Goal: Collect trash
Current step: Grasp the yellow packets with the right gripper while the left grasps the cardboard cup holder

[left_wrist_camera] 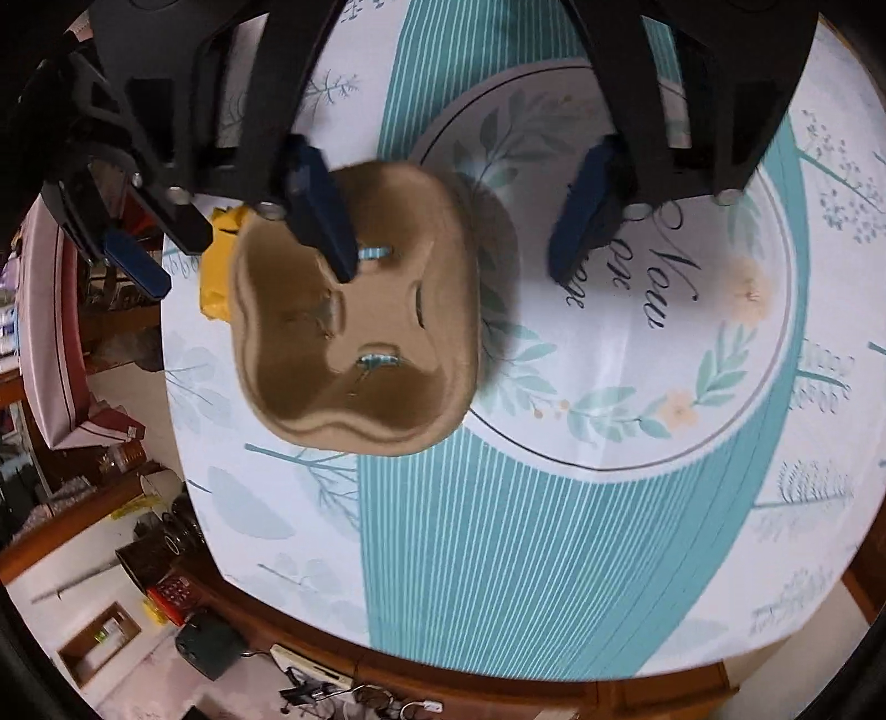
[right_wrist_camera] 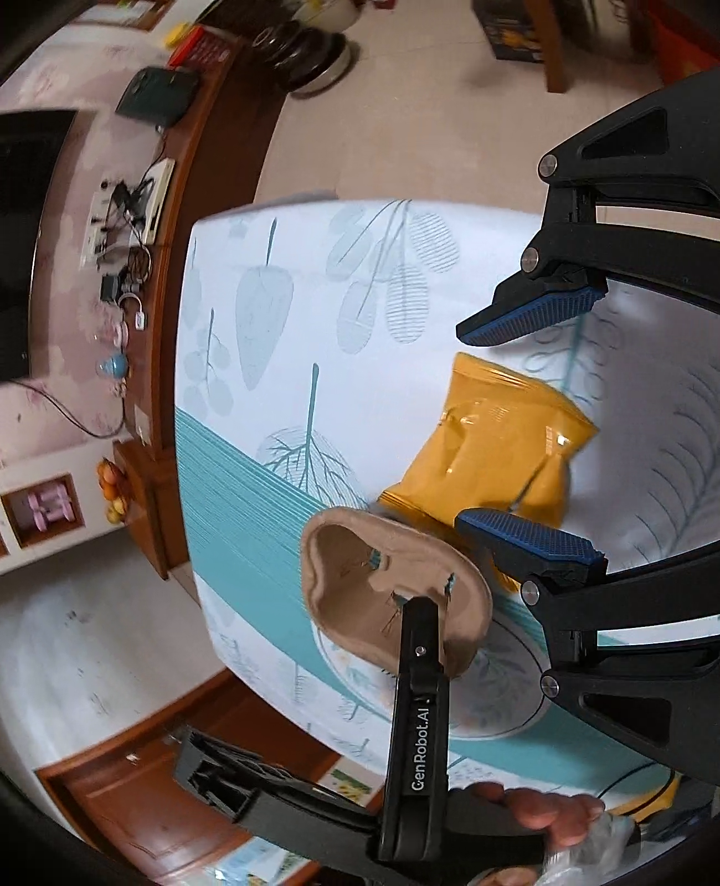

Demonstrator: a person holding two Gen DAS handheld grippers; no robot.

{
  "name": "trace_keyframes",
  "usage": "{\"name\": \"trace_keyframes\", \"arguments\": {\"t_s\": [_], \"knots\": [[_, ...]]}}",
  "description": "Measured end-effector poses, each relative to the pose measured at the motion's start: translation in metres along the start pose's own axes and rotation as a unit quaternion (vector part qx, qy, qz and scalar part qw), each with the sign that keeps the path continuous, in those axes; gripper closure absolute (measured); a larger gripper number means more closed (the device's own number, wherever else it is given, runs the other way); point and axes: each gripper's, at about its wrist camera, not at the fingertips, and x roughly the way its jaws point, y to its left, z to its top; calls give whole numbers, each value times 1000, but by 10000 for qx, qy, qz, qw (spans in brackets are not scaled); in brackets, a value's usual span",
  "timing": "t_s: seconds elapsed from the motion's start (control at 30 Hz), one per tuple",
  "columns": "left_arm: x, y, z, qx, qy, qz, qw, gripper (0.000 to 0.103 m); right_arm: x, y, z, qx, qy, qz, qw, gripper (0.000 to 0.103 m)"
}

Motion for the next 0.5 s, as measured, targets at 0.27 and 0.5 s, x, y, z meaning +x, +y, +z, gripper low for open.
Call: {"name": "trace_keyframes", "arguments": {"t_s": [0.27, 0.5], "knots": [[5, -6, 6, 101, -168, 188, 9996, 92, 27, -1, 10, -329, 280, 196, 9989, 39], [-14, 6, -1, 42, -324, 343, 9989, 94, 32, 22, -2, -992, 213, -204, 9946, 56]]}}
